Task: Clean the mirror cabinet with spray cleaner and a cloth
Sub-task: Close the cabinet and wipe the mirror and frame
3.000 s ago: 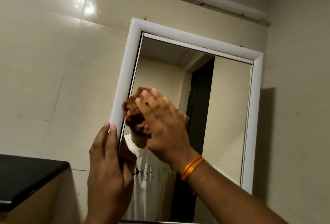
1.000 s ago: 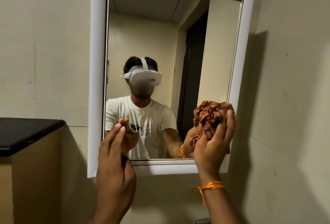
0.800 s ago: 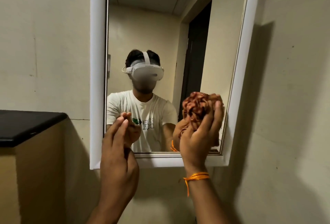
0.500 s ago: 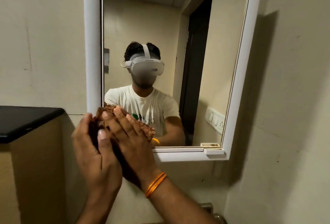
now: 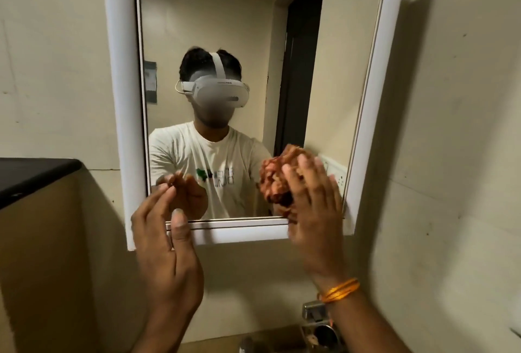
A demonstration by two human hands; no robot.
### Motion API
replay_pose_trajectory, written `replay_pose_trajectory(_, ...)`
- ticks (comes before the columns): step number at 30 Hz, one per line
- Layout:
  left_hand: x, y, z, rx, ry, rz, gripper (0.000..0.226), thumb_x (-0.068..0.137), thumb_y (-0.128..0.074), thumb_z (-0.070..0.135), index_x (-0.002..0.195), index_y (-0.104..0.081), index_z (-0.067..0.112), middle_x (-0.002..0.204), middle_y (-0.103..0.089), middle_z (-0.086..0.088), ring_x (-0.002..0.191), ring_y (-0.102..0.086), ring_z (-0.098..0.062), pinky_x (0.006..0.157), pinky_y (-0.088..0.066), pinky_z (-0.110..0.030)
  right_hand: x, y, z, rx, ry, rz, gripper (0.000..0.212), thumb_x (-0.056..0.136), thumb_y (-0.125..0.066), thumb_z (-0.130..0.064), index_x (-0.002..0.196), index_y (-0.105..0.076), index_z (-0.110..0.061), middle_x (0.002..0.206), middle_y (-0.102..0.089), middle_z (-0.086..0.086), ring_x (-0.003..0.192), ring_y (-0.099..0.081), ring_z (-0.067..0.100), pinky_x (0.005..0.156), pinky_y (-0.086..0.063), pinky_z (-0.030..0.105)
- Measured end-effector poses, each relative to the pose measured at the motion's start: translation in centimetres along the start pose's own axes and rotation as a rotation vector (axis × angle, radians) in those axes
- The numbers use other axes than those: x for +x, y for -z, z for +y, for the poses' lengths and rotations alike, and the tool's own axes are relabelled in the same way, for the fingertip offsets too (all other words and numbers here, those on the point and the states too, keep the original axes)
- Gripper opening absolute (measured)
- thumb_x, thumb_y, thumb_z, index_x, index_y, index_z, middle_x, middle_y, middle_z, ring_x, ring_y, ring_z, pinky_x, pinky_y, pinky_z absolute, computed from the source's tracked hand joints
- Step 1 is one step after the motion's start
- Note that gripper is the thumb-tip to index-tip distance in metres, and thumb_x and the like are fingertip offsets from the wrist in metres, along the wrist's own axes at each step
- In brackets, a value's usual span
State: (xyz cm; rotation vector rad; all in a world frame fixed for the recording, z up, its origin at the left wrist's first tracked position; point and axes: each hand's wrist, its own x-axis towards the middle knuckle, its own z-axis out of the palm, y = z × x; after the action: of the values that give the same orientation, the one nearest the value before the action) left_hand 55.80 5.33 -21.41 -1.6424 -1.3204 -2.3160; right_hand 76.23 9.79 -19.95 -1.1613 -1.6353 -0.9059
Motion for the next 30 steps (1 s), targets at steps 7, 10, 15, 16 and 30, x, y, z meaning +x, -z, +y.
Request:
replay_pose_trajectory(7, -1.0, -1.9, 1.6, -0.061, -0.034, -0.069, 0.04, 0.1, -0.037, 0.025, 0.131, -0.055, 0.009, 0.137, -0.046, -0.007, 0.128, -0.043, -0.011, 0.103, -0.03, -0.006, 0.7, 1.4, 3.6, 0.18, -0.351, 0.166, 0.091, 0.065, -0.054, 0.021, 0.147, -0.04, -0.015, 0.157, -0.024, 0.003, 0.147, -0.021, 0.021, 0.114, -0.036, 0.044)
replay_pose_trajectory(10, -1.0, -1.7, 1.5, -0.063, -0.038, -0.075, 0.037, 0.1, -0.038, 0.024, 0.129, -0.056, 0.013, 0.137, -0.046, -0.005, 0.127, -0.043, -0.007, 0.103, -0.03, -0.005, 1.4, 0.7, 2.1, 0.234, -0.487, 0.305, 0.082, 0.068, -0.05, 0.022, 0.144, -0.043, -0.009, 0.155, -0.028, 0.009, 0.146, -0.025, 0.024, 0.118, -0.03, 0.035)
replay_pose_trajectory(15, -0.9, -1.0, 0.9, -0.064, -0.022, -0.072, 0.036, 0.099, -0.038, 0.026, 0.128, -0.057, 0.016, 0.136, -0.045, 0.001, 0.128, -0.043, -0.006, 0.104, -0.031, -0.008, 1.4, -0.3, -3.9, 0.23, -0.632, 0.281, 0.069, 0.078, -0.057, 0.012, 0.144, -0.041, -0.003, 0.156, -0.028, 0.012, 0.147, -0.023, 0.026, 0.12, -0.021, 0.028)
replay_pose_trajectory(16, -0.9, -0.8, 0.8, -0.061, -0.021, -0.071, 0.035, 0.099, -0.038, 0.026, 0.127, -0.057, 0.017, 0.135, -0.045, 0.002, 0.128, -0.043, -0.006, 0.104, -0.032, -0.01, 1.1, -0.5, -4.8, 0.19, -0.619, 0.242, 0.07, 0.079, -0.058, 0.009, 0.145, -0.04, -0.004, 0.157, -0.027, 0.011, 0.147, -0.023, 0.026, 0.12, -0.024, 0.032)
replay_pose_trajectory(30, -2.5, 0.3, -0.6, -0.03, 0.061, -0.067, 0.038, 0.099, -0.034, 0.036, 0.127, -0.057, 0.022, 0.131, -0.047, 0.005, 0.123, -0.044, -0.005, 0.099, -0.032, -0.021, -6.1, -2.7, -13.6, 0.27, -0.117, -0.099, 0.065, 0.088, -0.07, -0.025, 0.146, -0.041, -0.032, 0.153, -0.036, -0.009, 0.141, -0.033, 0.016, 0.105, -0.045, 0.033)
